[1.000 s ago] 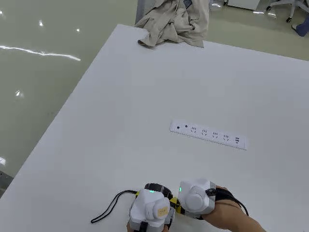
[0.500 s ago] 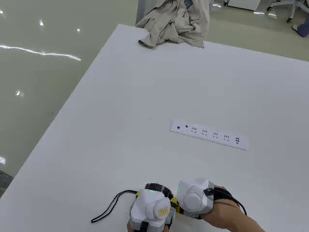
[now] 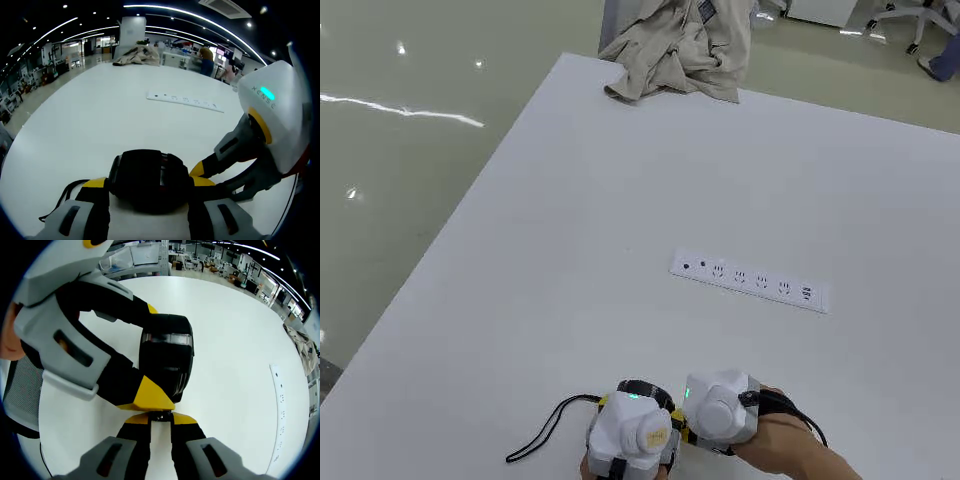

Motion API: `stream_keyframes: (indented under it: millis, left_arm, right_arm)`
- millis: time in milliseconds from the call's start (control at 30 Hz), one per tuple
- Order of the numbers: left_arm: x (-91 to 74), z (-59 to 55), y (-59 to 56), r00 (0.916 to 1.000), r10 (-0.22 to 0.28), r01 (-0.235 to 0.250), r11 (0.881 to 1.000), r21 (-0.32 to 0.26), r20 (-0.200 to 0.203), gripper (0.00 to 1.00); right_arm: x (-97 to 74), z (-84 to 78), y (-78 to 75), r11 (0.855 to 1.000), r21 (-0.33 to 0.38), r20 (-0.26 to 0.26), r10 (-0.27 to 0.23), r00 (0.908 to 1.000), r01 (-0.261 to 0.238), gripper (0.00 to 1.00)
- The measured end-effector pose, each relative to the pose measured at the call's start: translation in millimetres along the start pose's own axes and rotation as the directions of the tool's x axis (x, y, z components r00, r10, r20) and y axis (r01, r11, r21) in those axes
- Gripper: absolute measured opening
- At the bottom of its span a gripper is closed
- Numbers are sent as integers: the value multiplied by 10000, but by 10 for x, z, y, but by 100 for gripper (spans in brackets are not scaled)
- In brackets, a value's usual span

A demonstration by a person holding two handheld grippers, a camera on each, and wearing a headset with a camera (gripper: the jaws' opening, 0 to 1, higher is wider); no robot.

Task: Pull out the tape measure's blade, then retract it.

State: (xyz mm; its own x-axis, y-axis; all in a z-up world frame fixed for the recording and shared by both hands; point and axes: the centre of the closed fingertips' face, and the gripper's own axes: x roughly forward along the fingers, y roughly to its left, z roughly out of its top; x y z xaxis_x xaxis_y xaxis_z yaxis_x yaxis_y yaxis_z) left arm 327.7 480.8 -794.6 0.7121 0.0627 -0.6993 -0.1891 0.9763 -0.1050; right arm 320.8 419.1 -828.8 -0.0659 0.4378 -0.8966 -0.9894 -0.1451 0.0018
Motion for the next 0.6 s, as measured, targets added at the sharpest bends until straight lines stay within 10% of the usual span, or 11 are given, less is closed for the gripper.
stream_keyframes:
  millis: [600]
  left_arm:
    - [-28,59,-9,9998,-71,61,9986,521,197,62]
  right_arm:
    - [-6,-2,13,9998,140,-8,-131,9999,132,18]
